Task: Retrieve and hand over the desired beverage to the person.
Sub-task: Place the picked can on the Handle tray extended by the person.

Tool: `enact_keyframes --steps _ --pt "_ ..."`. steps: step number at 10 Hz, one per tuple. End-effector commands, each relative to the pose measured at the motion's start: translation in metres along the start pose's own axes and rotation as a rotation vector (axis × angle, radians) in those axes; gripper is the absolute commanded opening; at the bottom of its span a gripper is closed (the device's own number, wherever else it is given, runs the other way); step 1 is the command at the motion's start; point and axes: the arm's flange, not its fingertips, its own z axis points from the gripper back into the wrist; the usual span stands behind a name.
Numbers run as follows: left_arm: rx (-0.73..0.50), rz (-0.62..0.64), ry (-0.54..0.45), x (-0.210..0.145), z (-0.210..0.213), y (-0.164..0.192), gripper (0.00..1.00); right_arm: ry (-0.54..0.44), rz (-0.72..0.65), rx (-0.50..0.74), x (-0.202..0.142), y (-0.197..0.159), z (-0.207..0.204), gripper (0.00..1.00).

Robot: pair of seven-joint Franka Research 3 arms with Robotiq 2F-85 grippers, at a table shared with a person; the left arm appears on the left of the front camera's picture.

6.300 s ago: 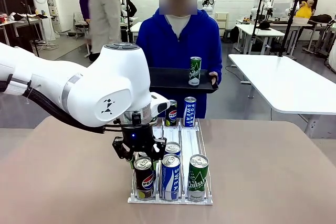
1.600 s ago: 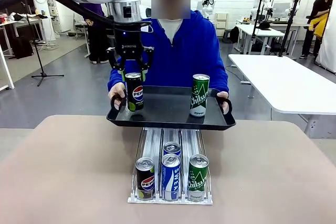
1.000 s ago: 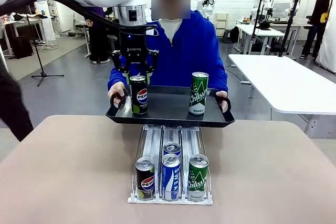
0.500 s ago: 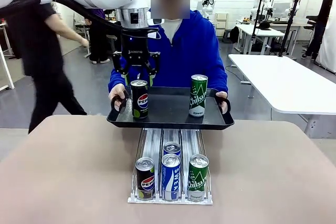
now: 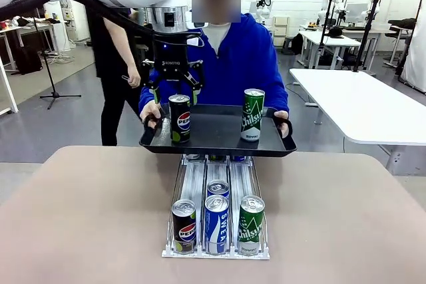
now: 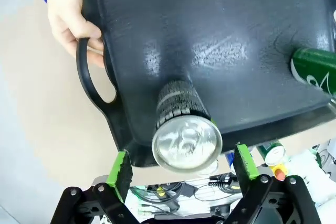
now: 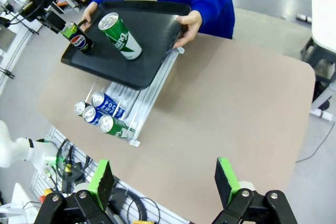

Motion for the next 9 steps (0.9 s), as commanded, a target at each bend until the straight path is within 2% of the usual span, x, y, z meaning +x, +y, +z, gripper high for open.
enact_keyframes --steps 1,3,6,9 --pt "0.038 -0.057 -0.04 -0.025 0.015 -0.009 1.0 0.002 0.0 0.002 -0.001 0.0 -0.001 1.0" --pt "0.065 -0.194 -0.194 -0.109 0.032 -0.018 1.0 0.002 0.0 0.002 -0.001 0.0 -0.001 1.0" --pt "0.042 -0.252 -0.234 -0.201 0.024 -0.009 1.0 0.002 0.0 0.002 -0.001 0.0 -0.001 1.0" --pt "0.025 -0.237 -0.287 -0.237 0.028 0.004 1.0 0.002 0.0 0.002 -0.001 0.0 -0.001 1.0"
